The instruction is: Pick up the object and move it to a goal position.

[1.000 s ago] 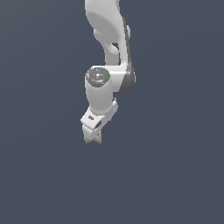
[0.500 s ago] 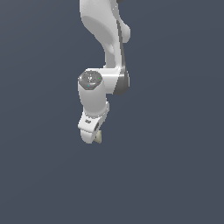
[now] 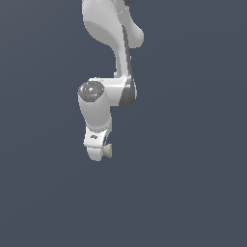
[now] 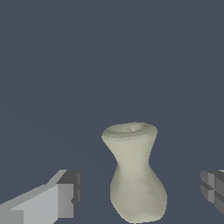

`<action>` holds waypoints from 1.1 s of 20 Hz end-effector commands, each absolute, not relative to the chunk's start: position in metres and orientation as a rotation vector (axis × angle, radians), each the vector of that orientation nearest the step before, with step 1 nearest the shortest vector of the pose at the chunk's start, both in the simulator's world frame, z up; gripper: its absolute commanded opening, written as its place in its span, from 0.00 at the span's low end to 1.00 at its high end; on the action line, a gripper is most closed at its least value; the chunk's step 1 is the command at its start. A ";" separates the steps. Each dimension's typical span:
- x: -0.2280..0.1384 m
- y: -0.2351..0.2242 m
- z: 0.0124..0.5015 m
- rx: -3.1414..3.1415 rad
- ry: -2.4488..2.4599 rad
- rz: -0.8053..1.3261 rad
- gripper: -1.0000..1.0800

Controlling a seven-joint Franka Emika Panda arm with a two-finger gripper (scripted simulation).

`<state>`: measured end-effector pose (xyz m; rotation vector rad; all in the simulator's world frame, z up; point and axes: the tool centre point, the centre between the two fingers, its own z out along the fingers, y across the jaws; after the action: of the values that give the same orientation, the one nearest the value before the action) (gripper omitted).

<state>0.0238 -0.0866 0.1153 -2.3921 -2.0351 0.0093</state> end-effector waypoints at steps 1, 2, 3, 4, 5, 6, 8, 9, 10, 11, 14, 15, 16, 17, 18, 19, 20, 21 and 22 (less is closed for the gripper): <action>0.025 -0.091 0.114 -2.346 -2.089 0.006 0.96; 0.025 -0.092 0.113 -2.330 -2.106 0.005 0.96; 0.025 -0.093 0.113 -2.316 -2.122 0.005 0.96; 0.025 -0.095 0.112 -2.303 -2.136 0.004 0.96; 0.025 -0.096 0.112 -2.291 -2.149 0.003 0.96; 0.025 -0.097 0.112 -2.281 -2.160 0.002 0.96; 0.026 -0.098 0.111 -2.263 -2.179 0.001 0.96; 0.026 -0.099 0.111 -2.256 -2.186 0.001 0.96; 0.026 -0.100 0.111 -2.250 -2.192 0.001 0.96; 0.026 -0.100 0.111 -2.246 -2.197 0.000 0.96; 0.026 -0.100 0.111 -2.240 -2.203 0.000 0.96; 0.026 -0.100 0.111 -2.245 -2.198 0.000 0.96; 0.026 -0.100 0.110 -2.245 -2.198 0.000 0.96; 0.026 -0.100 0.109 -2.245 -2.198 0.000 0.96; 0.026 -0.100 0.107 -2.245 -2.198 0.000 0.96; 0.026 -0.100 0.104 -2.244 -2.199 0.000 0.96; 0.026 -0.100 0.100 -2.244 -2.199 0.000 0.96; 0.025 -0.100 0.096 -2.243 -2.200 0.000 0.96; 0.025 -0.100 0.091 -2.242 -2.200 0.000 0.96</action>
<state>0.0260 -0.1003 0.0978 -2.2442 -2.2002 -0.0009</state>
